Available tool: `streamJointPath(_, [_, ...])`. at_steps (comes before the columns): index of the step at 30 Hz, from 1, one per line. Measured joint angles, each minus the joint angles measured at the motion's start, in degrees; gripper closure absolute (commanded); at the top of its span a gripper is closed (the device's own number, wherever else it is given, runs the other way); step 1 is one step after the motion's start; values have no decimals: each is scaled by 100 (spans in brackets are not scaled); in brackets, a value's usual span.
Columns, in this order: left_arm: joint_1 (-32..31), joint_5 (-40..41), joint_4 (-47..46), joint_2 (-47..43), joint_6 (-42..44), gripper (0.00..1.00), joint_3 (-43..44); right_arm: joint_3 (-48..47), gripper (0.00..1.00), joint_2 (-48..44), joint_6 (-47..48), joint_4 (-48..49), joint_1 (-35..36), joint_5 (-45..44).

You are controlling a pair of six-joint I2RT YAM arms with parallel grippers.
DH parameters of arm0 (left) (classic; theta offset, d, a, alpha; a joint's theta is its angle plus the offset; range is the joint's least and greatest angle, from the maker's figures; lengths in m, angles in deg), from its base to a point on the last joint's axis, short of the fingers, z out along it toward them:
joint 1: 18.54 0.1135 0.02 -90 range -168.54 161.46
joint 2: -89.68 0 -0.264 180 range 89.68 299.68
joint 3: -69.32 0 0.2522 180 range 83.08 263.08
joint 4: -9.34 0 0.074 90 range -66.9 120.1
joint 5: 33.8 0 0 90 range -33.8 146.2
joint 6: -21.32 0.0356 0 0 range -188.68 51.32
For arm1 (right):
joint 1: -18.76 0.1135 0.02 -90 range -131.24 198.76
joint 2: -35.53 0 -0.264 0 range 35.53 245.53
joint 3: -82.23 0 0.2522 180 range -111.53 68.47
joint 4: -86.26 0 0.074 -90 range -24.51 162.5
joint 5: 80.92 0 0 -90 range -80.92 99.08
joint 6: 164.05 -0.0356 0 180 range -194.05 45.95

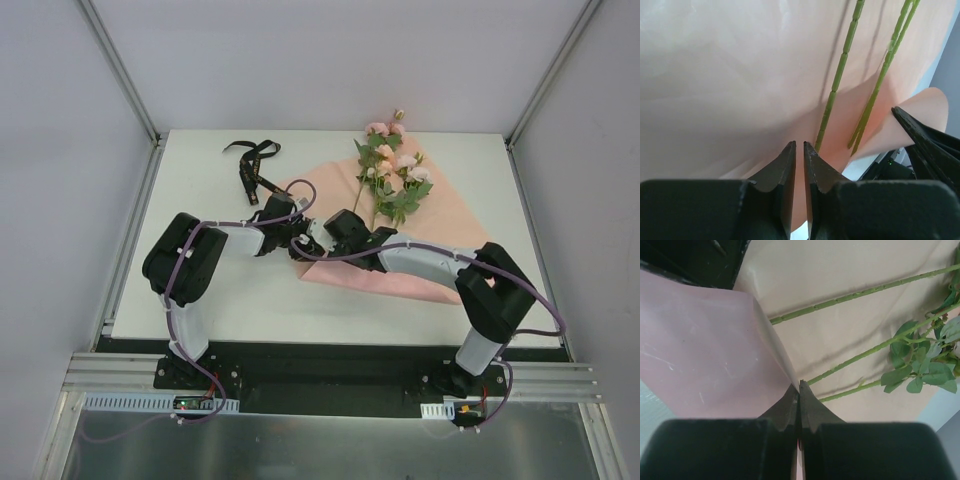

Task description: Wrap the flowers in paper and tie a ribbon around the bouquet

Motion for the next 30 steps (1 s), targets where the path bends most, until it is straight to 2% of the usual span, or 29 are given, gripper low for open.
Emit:
streamJointPath(2, [2, 0, -68, 0, -24, 89, 0, -76, 99, 116, 136, 2, -94, 46])
streamJointPath(10, [247, -238, -103, -28, -105, 70, 0, -157, 100, 308, 498, 52, -258, 201])
streamJointPath(13, [490, -339, -81, -197, -146, 69, -35, -227, 99, 391, 584, 87, -275, 232])
streamJointPath(15, [625, -391, -2, -433, -153, 71, -68, -269, 99, 444, 638, 116, -278, 240])
streamJointPath(20, [706, -529, -90, -1117, -269, 86, -203, -310, 98, 570, 695, 188, -280, 251])
streamJointPath(22, [667, -590, -275, -1261, -341, 88, -358, -310, 97, 586, 734, 214, -280, 254])
streamJointPath(30, [457, -769, -1080, -732, -885, 94, -715, -304, 97, 640, 1027, 70, -308, 85])
